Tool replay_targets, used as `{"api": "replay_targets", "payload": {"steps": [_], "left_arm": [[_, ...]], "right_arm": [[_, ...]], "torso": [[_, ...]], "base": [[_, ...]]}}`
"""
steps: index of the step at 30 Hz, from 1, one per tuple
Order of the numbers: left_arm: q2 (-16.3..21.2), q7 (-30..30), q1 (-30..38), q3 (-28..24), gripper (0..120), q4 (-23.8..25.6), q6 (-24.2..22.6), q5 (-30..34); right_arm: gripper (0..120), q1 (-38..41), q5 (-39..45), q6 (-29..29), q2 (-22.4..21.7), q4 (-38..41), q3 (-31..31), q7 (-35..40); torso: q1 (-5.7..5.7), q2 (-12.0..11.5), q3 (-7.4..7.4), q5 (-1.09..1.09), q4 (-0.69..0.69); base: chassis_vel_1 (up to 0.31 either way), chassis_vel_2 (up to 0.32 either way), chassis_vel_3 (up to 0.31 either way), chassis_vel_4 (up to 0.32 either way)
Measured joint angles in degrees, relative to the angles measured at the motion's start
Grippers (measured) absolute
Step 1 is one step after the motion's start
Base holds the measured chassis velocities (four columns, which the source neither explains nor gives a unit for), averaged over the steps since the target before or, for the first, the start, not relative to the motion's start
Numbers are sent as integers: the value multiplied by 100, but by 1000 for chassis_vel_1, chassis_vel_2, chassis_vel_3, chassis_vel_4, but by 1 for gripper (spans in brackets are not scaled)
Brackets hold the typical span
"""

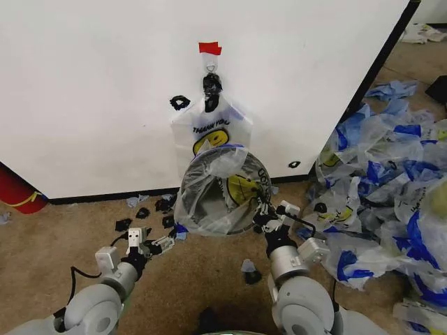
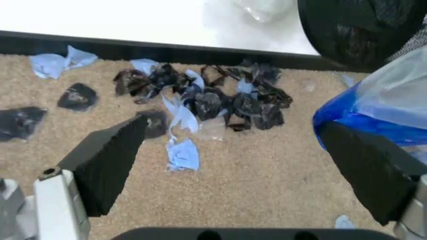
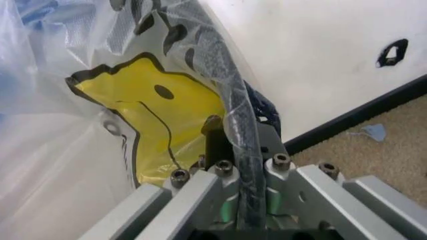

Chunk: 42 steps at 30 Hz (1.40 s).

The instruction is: Pick up the garbage bag from the wall and place it over the trash bin.

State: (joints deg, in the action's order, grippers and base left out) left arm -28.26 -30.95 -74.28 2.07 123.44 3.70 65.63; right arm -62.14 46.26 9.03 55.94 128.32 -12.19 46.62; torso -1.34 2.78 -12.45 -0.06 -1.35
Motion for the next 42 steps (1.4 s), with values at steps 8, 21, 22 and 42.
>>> {"api": "replay_targets", "payload": {"steps": [8, 21, 22, 42], "left_arm": [[-16, -432, -10, 59, 99, 225, -200, -113], [-61, -611, 65, -28, 99, 138, -353, -63], [-63, -609, 66, -30, 99, 131, -352, -60], [12, -317, 259, 359, 98, 316, -196, -152]], "right_arm": [[0, -71, -72, 45, -61, -81, 52, -68], [0, -263, -79, 95, -165, -13, 259, -103], [0, -267, -79, 97, -173, -11, 263, -105], [0, -570, 355, 400, -280, -143, 623, -668]], "torso": [[0, 0, 0, 0, 0], [0, 0, 0, -1, 0], [0, 0, 0, -1, 0], [0, 0, 0, 1, 0]], "base": [[0, 0, 0, 0], [0, 0, 0, 0], [0, 0, 0, 0], [0, 0, 0, 0]]}}
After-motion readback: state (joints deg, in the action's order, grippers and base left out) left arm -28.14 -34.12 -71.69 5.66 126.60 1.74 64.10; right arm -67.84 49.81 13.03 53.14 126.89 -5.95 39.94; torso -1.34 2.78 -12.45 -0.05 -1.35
